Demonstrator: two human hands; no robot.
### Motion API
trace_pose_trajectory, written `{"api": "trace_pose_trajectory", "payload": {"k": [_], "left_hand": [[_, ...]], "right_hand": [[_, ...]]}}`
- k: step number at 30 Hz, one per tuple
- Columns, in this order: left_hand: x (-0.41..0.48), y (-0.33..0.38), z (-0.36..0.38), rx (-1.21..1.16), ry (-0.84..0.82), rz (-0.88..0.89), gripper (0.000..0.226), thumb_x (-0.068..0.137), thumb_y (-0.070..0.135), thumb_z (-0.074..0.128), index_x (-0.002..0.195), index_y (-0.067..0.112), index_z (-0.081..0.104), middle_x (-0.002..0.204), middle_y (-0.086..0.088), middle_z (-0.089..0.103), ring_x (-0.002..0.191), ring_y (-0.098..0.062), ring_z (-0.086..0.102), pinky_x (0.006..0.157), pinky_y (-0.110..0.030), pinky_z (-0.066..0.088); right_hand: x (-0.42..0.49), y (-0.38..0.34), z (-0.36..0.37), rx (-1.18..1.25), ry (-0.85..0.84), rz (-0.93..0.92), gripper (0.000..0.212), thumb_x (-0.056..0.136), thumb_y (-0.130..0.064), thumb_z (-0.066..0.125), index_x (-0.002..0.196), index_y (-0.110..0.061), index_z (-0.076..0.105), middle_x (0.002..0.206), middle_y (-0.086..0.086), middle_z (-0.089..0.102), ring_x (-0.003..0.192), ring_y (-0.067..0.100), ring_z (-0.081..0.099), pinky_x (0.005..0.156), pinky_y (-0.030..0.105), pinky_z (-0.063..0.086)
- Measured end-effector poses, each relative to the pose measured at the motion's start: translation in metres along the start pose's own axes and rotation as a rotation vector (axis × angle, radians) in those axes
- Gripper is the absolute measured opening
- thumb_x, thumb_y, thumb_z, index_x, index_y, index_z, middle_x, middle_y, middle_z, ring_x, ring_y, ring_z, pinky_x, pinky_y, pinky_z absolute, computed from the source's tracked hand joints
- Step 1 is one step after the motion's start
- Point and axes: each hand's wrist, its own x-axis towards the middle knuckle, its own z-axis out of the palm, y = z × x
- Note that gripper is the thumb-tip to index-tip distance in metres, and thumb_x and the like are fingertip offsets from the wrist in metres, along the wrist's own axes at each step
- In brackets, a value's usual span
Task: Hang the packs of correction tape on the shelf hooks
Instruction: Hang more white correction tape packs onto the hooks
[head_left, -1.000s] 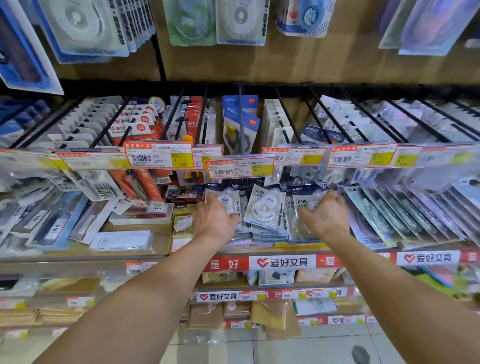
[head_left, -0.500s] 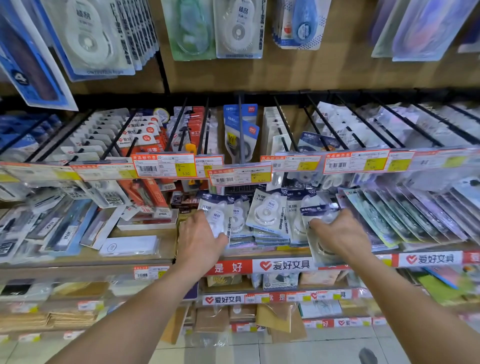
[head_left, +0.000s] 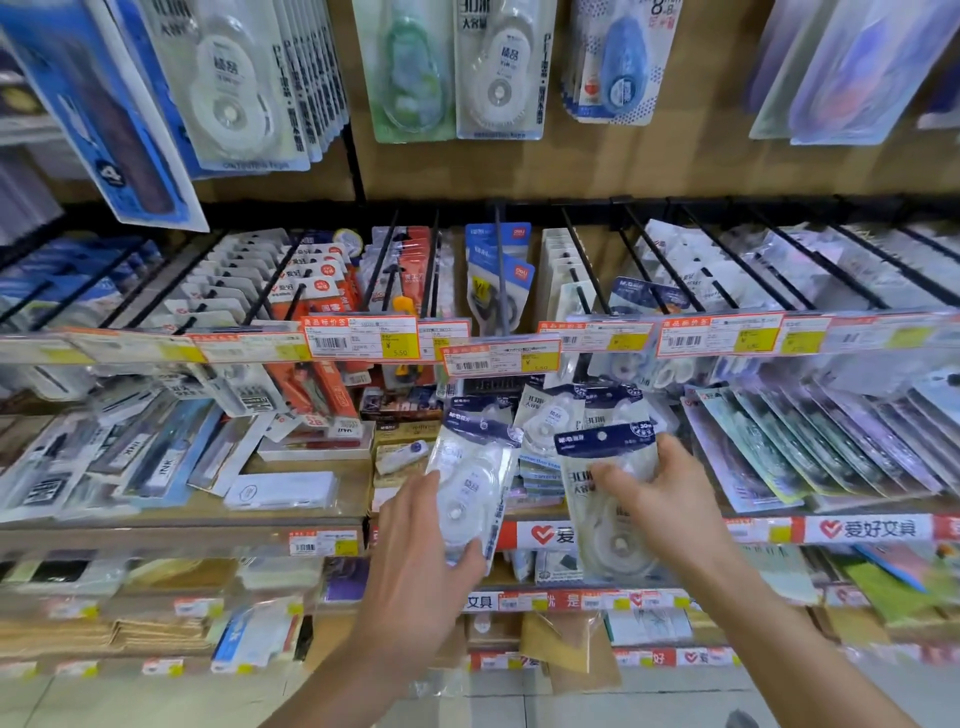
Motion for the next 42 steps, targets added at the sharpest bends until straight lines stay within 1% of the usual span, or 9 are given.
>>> {"api": "trace_pose_trajectory", "payload": {"k": [3, 7, 10, 14, 20, 23, 26, 30, 42], "left_hand": [[-0.018, 0.005, -0.013, -0.046, 0.043, 0.008, 0.075, 0.086, 0.038, 0.067, 0.147, 0.032, 0.023, 0.15, 0.013, 0.025, 0.141, -0.006, 0.022, 0.115, -0.035, 0.032], [-0.039, 0.006, -0.033, -0.057, 0.118, 0.016, 0.078, 0.084, 0.039, 0.07, 0.147, 0.034, 0.023, 0.155, 0.018, 0.018, 0.137, 0.009, 0.01, 0.115, -0.026, 0.02], [-0.049, 0.007, -0.044, -0.047, 0.25, 0.084, 0.08, 0.076, 0.031, 0.079, 0.14, 0.032, 0.032, 0.151, 0.012, 0.031, 0.135, 0.005, 0.021, 0.108, -0.031, 0.028], [-0.057, 0.013, -0.058, -0.065, 0.43, 0.076, 0.081, 0.067, 0.027, 0.084, 0.135, 0.028, 0.039, 0.145, 0.008, 0.041, 0.132, -0.009, 0.04, 0.103, -0.034, 0.034], [-0.051, 0.019, -0.082, -0.144, 0.441, 0.003, 0.086, 0.068, 0.016, 0.087, 0.141, 0.02, 0.041, 0.143, 0.02, 0.03, 0.125, -0.017, 0.047, 0.081, 0.005, 0.037], [-0.042, 0.025, -0.097, -0.172, 0.481, -0.019, 0.082, 0.074, 0.022, 0.082, 0.141, 0.03, 0.036, 0.135, 0.034, 0.023, 0.132, -0.004, 0.035, 0.106, -0.025, 0.041], [-0.035, 0.027, -0.114, -0.18, 0.504, -0.08, 0.08, 0.075, 0.031, 0.078, 0.141, 0.035, 0.032, 0.138, 0.031, 0.026, 0.135, -0.009, 0.036, 0.108, -0.047, 0.043], [-0.021, 0.028, -0.134, -0.211, 0.528, -0.104, 0.079, 0.078, 0.032, 0.077, 0.141, 0.036, 0.029, 0.144, 0.021, 0.028, 0.135, -0.014, 0.038, 0.11, -0.049, 0.041], [-0.003, 0.015, -0.166, -0.207, 0.652, -0.129, 0.076, 0.078, 0.028, 0.078, 0.141, 0.025, 0.035, 0.143, 0.002, 0.039, 0.127, -0.018, 0.043, 0.108, -0.045, 0.04]], "right_hand": [[-0.011, -0.019, 0.002, 0.116, -0.084, -0.052, 0.021, 0.087, -0.021, 0.08, 0.09, -0.021, 0.059, 0.076, -0.006, 0.074, 0.073, 0.016, 0.074, 0.068, 0.04, 0.056], [-0.022, -0.044, 0.005, 0.223, -0.124, -0.111, 0.027, 0.087, -0.03, 0.08, 0.088, -0.015, 0.057, 0.062, -0.011, 0.069, 0.057, 0.003, 0.065, 0.067, 0.034, 0.047], [-0.028, -0.063, 0.007, 0.258, -0.098, -0.134, 0.038, 0.085, -0.042, 0.078, 0.074, -0.011, 0.058, 0.058, -0.003, 0.065, 0.054, 0.013, 0.06, 0.066, 0.041, 0.05], [-0.034, -0.092, 0.011, 0.339, -0.129, -0.177, 0.043, 0.086, -0.041, 0.077, 0.082, 0.001, 0.064, 0.074, 0.017, 0.073, 0.065, 0.024, 0.068, 0.069, 0.041, 0.053], [-0.03, -0.137, 0.015, 0.392, -0.205, -0.326, 0.003, 0.09, -0.02, 0.076, 0.088, -0.022, 0.076, 0.074, 0.017, 0.069, 0.062, 0.02, 0.057, 0.062, 0.035, 0.044], [-0.023, -0.163, 0.022, 0.45, -0.212, -0.382, 0.004, 0.092, -0.018, 0.073, 0.089, -0.019, 0.074, 0.065, 0.001, 0.07, 0.056, 0.011, 0.059, 0.055, 0.022, 0.045], [-0.017, -0.192, 0.035, 0.499, -0.23, -0.458, 0.007, 0.093, -0.015, 0.071, 0.088, -0.018, 0.074, 0.068, -0.005, 0.072, 0.06, 0.009, 0.063, 0.054, 0.02, 0.048], [-0.006, -0.235, 0.054, 0.542, -0.273, -0.528, 0.006, 0.092, -0.015, 0.073, 0.086, -0.018, 0.075, 0.078, 0.002, 0.075, 0.073, 0.016, 0.068, 0.071, 0.036, 0.056], [0.023, -0.327, 0.109, 0.73, -0.393, -0.636, 0.011, 0.091, -0.004, 0.072, 0.087, -0.015, 0.071, 0.079, 0.001, 0.075, 0.068, 0.009, 0.071, 0.059, 0.024, 0.057]]}}
